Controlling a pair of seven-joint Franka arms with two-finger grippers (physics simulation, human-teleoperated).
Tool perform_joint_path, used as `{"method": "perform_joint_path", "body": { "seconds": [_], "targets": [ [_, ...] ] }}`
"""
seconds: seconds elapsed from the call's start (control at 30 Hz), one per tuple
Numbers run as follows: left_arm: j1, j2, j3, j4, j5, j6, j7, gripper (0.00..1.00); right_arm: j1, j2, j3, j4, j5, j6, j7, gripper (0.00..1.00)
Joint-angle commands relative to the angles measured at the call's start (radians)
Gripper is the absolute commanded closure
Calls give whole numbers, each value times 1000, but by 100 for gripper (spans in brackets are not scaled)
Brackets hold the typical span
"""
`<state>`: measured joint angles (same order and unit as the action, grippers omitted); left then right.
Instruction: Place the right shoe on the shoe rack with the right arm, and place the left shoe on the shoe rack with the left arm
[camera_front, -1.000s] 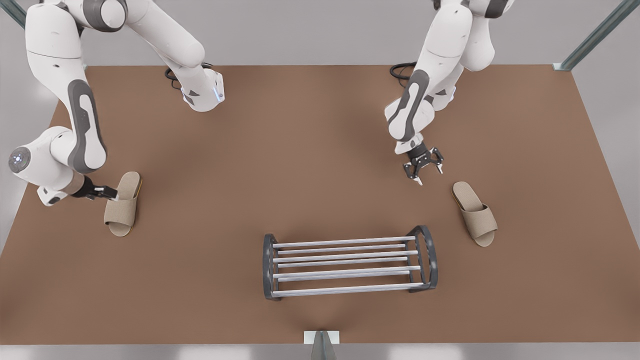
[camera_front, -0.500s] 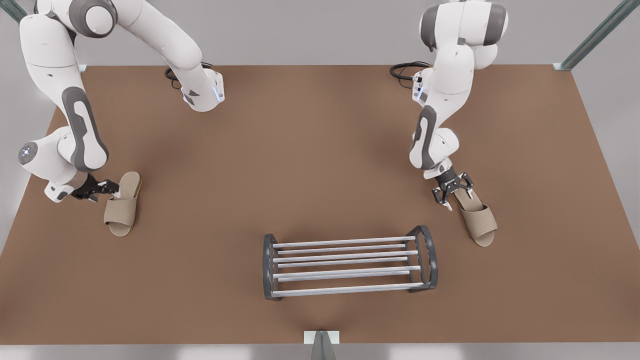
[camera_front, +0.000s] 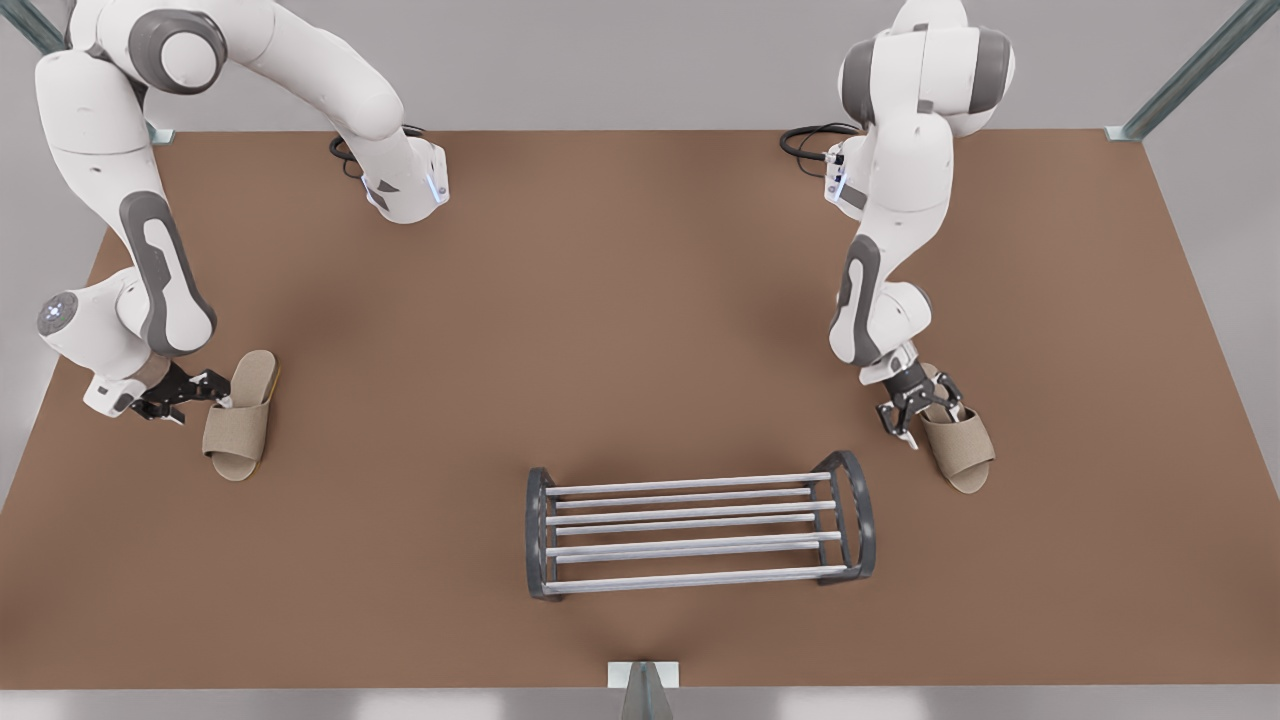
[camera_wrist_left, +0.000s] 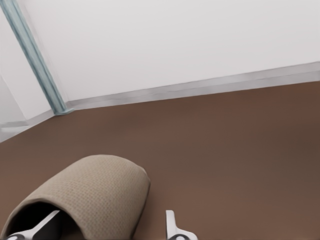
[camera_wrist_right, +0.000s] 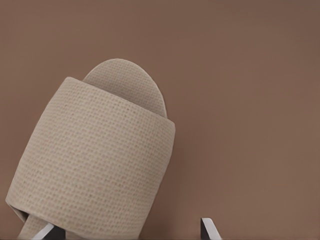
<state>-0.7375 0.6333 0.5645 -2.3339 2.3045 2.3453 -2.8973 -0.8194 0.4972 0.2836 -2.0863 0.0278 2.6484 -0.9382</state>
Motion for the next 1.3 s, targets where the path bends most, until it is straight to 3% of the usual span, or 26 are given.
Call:
{"method": "perform_joint_path", "body": {
  "seconds": [0.0, 0.2, 0.27, 0.37, 0.4, 0.47, 0.57, 0.63, 0.83, 0.9, 1.0, 1.1, 1.17, 1.27],
  "targets": [
    [6, 5, 0, 10, 6, 14, -1050, 0, -1, 7, 0, 2, 0, 28, -148, 0],
    [30, 43, -2, 57, 16, 35, -1050, 0, 0, 24, 0, 3, 0, 44, -142, 0],
    [30, 45, -2, 71, 16, 48, -1050, 0, 0, 26, 0, 8, 0, 44, -142, 20],
    [32, 45, -2, 80, 16, 65, -1048, 0, 0, 26, 0, 8, 0, 44, -139, 35],
    [32, 43, -2, 80, 16, 66, -1048, 9, 0, 26, 0, 8, 0, 42, -139, 39],
    [29, 43, 0, 79, 16, 66, -1047, 11, 0, 26, 0, 8, 0, 44, -139, 46],
    [20, 37, 3, 71, 16, 66, -1043, 13, 0, 26, 0, 9, 0, 42, -142, 66],
    [14, -1, 6, 74, 15, 91, -1039, 24, 2, 26, 0, 11, 0, 44, -145, 79],
    [3, -70, 11, 90, 21, 141, -996, 62, 11, 12, 5, 25, 3, -8, -120, 79],
    [3, -69, 9, 103, 33, 147, -996, 79, -1, -20, 57, 49, 3, -110, -28, 79],
    [3, -86, 11, 116, 78, 172, -996, 79, -15, -65, 138, 103, 6, -215, 15, 79],
    [3, -170, 55, 116, 99, 233, -996, 79, -47, -120, 281, 207, 6, -442, 261, 79],
    [3, -312, 94, 116, 133, 298, -968, 79, -38, -131, 353, 328, 4, -637, 444, 79],
    [-72, -589, 94, 114, 136, 368, -935, 79, -32, -215, 480, 394, -2, -768, 693, 79]
  ]
}}
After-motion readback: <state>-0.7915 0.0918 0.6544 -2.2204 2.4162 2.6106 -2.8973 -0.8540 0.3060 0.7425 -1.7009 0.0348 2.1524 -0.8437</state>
